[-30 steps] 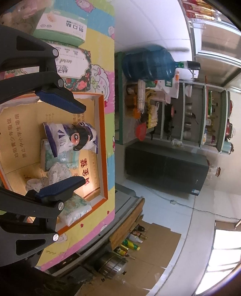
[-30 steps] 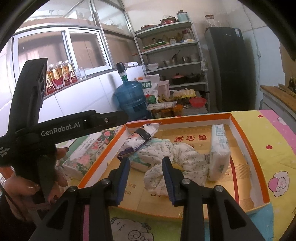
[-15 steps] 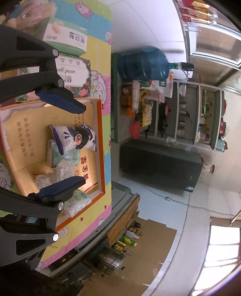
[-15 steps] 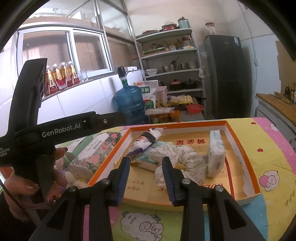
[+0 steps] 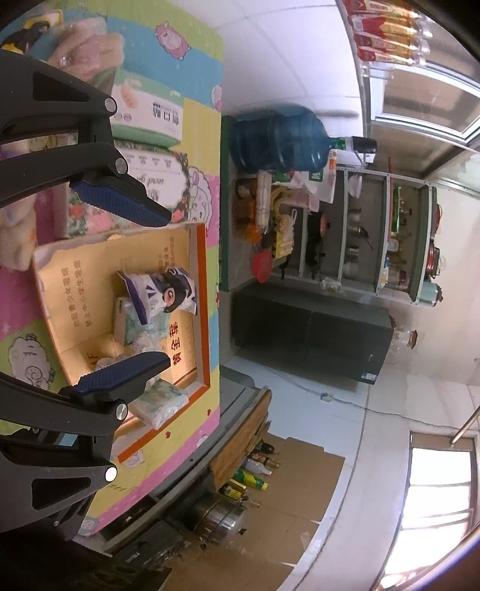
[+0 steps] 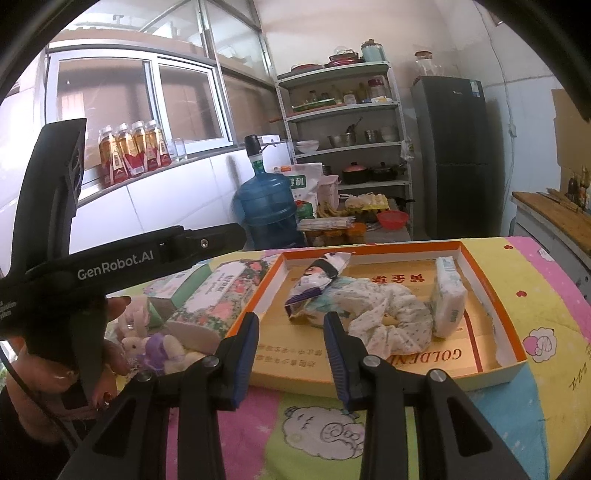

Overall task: Organize soft objects
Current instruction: 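Move both grippers back toward the plush toys on the bed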

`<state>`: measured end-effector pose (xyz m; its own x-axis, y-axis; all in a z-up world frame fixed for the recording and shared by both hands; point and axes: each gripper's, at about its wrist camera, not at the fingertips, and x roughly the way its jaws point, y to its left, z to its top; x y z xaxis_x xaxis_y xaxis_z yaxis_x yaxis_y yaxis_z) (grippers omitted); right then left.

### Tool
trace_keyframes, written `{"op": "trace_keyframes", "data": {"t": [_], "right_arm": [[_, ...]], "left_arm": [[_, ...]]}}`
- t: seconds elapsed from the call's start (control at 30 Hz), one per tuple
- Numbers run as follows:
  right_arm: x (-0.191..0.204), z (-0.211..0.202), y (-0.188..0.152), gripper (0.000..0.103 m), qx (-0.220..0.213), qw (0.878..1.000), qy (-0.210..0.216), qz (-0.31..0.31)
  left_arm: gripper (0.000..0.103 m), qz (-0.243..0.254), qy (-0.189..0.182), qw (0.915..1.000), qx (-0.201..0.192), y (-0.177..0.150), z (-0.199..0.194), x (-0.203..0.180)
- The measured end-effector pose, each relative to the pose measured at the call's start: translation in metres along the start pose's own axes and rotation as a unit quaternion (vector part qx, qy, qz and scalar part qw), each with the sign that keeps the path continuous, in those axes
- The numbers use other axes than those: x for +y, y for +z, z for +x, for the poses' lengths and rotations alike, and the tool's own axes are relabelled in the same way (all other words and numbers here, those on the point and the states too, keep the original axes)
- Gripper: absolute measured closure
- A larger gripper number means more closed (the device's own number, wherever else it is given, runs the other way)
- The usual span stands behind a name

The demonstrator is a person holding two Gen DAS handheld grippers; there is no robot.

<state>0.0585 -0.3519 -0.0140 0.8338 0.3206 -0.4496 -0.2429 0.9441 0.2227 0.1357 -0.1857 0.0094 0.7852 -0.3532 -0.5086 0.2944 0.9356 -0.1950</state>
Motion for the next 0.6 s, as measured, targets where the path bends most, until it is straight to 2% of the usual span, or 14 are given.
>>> {"op": "trace_keyframes", "data": {"t": [0.6], "right_arm": [[0.064,-0.006,-0.012,0.067,0.0,1.0,0.013,-0.022]], "left_arm": [[0.031,-0.007,0.021,0.9996,-0.017,-0.022,-0.058,0.052]]}}
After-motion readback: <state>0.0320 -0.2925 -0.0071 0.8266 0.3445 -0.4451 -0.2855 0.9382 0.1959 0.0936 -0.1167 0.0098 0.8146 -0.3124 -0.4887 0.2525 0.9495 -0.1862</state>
